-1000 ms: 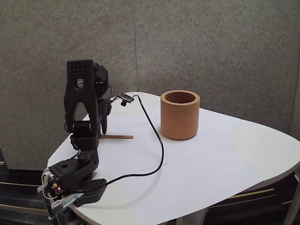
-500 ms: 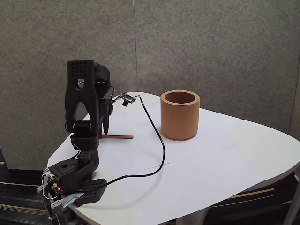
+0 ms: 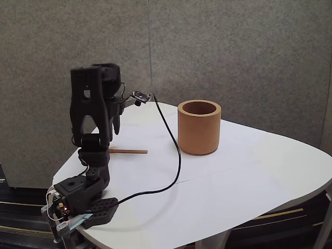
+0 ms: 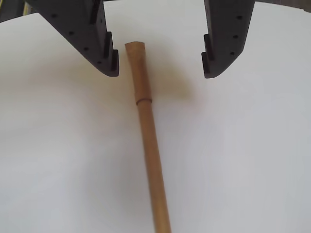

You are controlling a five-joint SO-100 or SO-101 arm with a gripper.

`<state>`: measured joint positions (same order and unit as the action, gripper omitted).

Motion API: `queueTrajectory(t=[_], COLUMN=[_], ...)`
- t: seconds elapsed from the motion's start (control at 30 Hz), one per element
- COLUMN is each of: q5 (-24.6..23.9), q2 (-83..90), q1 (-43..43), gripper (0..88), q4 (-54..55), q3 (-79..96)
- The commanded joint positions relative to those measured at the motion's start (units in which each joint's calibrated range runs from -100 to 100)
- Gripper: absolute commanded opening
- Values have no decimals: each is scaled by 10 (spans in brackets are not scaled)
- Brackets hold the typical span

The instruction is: Grab the pen and put it in the pen holder.

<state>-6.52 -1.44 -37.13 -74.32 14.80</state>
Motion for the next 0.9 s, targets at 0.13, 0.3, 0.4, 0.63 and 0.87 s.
queueTrajectory(t=[0.13,0.3,0.4,0.63,0.87], q5=[-1,-1,-1,-1,-1], q2=[114,162,173,173,168], q1=[-7,-7,-6,-9,-9], gripper=[239,239,239,239,239], q4=[3,72,131,231,242], q3=[82,167,215,285,288])
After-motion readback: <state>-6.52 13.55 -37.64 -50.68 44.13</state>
